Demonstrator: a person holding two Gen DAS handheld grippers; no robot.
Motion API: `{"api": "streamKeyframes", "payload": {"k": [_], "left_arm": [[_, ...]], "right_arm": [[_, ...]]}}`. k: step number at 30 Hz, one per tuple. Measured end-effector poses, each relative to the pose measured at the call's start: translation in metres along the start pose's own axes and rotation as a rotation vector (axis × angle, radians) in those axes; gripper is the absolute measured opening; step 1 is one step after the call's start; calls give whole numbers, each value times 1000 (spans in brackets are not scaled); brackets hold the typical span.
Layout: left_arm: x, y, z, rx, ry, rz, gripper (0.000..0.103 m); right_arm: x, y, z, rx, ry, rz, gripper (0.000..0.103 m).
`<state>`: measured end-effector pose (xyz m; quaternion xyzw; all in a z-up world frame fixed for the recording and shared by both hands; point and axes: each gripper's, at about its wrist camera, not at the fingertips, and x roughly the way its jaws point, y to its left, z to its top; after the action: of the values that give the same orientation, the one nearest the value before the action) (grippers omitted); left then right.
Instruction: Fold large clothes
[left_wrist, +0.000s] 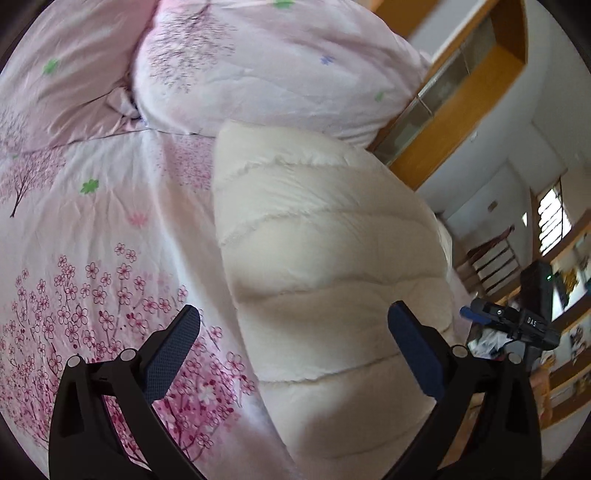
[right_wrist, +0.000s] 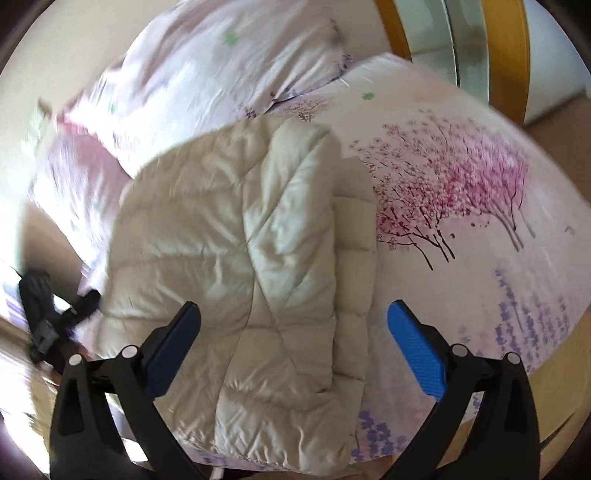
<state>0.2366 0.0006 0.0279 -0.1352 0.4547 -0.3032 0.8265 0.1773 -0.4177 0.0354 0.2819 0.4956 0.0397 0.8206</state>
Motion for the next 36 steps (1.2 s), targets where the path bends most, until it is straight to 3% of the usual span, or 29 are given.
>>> {"api": "streamKeyframes", "payload": {"k": [5, 10, 16, 19, 27, 28, 29, 30, 32, 36], "left_arm": [[12, 12, 1, -61, 45, -89, 102], [26, 16, -3, -102, 97, -155, 102], [43, 17, -3, -143, 144, -230, 102], [55, 15, -3, -161, 169, -273, 102], [65, 21, -9, -230, 169, -338, 102], [64, 22, -10, -236, 169, -341, 102], [63, 22, -11, -240, 169, -345, 102], [62, 20, -11, -240, 172, -352, 102], [60, 17, -10, -223, 170, -356, 96], [53, 10, -7, -179, 151, -358, 74]], "right_arm": [[28, -29, 16, 111, 96, 77, 101], [53, -36, 18, 135, 173, 164, 101], [75, -18, 21, 86, 252, 266, 101], [80, -2, 21, 6, 262, 241, 101], [91, 24, 18, -60, 292, 313, 101], [93, 23, 15, -59, 291, 323, 93], [97, 25, 13, -42, 305, 362, 78], [100, 25, 10, -15, 316, 425, 71], [99, 29, 7, -16, 304, 467, 48], [91, 44, 3, -40, 270, 470, 34]]}}
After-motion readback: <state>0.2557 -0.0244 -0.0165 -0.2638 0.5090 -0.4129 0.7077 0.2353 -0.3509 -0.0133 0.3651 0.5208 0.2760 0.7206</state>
